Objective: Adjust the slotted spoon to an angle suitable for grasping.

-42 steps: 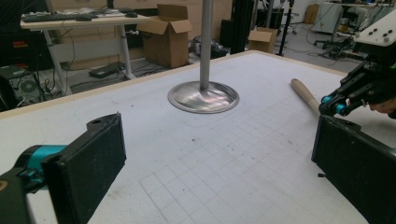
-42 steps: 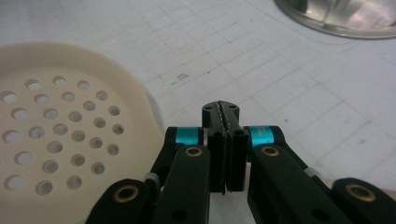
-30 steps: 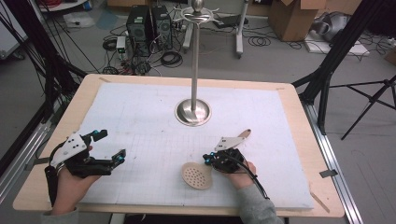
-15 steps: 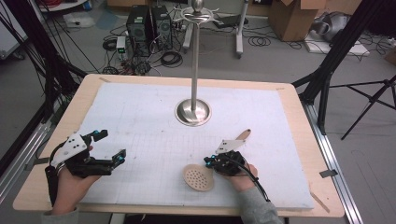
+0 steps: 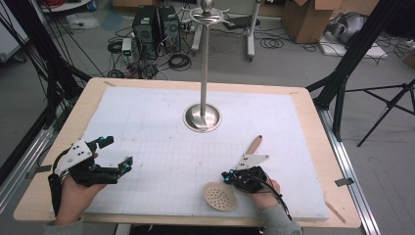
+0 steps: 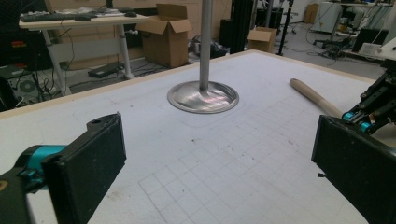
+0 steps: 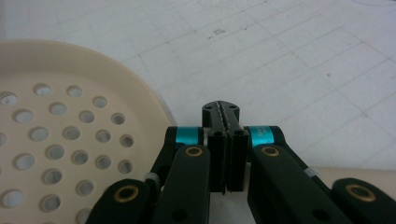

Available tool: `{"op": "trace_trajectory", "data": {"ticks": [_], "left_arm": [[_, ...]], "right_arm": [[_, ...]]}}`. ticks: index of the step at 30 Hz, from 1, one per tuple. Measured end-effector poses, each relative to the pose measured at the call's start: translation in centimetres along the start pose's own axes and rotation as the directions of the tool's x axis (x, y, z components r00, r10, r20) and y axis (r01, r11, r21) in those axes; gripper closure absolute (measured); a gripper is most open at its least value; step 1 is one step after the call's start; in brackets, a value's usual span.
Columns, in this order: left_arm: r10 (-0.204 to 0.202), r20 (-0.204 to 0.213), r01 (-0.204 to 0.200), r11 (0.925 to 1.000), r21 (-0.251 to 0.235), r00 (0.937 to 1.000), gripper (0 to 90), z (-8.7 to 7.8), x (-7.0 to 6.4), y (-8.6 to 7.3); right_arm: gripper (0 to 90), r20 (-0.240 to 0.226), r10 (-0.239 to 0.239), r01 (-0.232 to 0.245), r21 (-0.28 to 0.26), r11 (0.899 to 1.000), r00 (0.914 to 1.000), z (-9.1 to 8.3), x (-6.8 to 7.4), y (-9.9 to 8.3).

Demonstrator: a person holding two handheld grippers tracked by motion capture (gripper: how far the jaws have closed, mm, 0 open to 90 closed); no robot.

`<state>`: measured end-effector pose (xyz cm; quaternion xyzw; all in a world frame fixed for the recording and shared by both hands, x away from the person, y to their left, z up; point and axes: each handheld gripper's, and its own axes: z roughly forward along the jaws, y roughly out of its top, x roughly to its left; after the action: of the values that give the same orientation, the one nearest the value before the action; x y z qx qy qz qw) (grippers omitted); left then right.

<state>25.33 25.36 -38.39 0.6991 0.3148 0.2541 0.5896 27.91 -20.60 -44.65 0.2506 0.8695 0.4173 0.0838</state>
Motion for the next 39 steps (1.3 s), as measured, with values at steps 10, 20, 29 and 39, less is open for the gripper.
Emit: {"op": "trace_trajectory", "data": {"ticks": [10,20,29,39], "left_arm": [[-0.003,-0.001,0.003,1.0000,0.000,1.0000,3.3,0.0,0.0,0.0],[-0.002,0.004,0.002,1.0000,0.001,1.0000,3.3,0.2,-0.1,0.0],[0.000,0.009,0.000,1.0000,0.003,1.0000,3.3,0.5,-0.1,0.0],[-0.002,0.010,0.002,1.0000,-0.002,0.9999,3.3,0.4,-0.1,0.0]], "right_arm": [[90.0,-0.009,-0.010,0.010,0.009,1.000,0.9999,-2.0,0.0,-1.5],[90.0,0.000,-0.005,0.005,0.010,1.000,1.0000,-4.1,-0.4,-3.2],[90.0,0.013,0.006,-0.006,-0.066,0.998,0.9999,-5.8,-1.3,-3.1],[90.0,0.157,0.086,-0.078,-0.058,0.995,0.9838,-8.5,-5.4,-3.9]]}}
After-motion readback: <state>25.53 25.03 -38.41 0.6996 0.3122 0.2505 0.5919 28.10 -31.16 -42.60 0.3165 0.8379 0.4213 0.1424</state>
